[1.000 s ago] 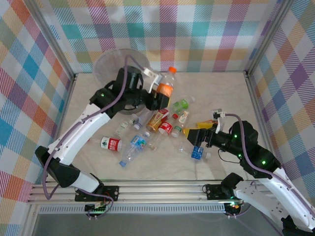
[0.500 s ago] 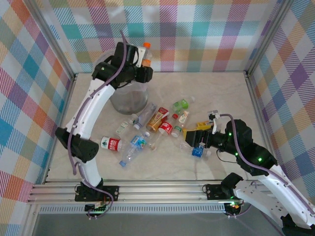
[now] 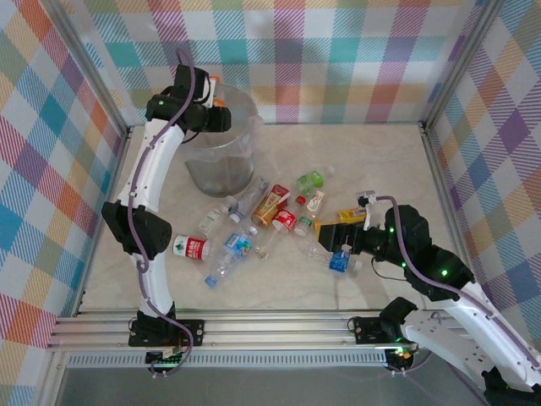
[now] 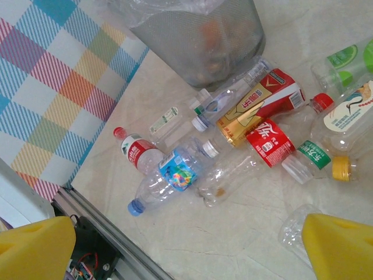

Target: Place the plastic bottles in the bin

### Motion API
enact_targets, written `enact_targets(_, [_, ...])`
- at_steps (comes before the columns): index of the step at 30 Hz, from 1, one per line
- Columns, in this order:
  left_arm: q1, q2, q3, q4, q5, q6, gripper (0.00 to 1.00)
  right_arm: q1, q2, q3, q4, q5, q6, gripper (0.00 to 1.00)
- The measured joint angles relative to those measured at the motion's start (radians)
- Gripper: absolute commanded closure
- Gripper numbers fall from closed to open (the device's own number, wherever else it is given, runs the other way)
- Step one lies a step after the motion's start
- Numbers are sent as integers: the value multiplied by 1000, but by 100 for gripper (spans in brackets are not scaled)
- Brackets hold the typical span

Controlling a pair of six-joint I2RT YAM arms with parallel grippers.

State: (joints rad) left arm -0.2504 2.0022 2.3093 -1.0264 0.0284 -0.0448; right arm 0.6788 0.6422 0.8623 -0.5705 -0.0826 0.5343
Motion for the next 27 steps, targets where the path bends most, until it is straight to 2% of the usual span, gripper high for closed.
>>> enact_targets(16, [18, 0, -152, 18, 26, -60, 42, 0, 58, -42, 6, 11, 11, 0])
enact_targets(20, [19, 0, -166, 23, 26, -69, 37, 0, 64, -42, 8, 11, 11, 0])
enact_targets(27, [20, -3, -166, 36, 34, -82, 21, 0, 60, -43, 8, 15, 11, 0])
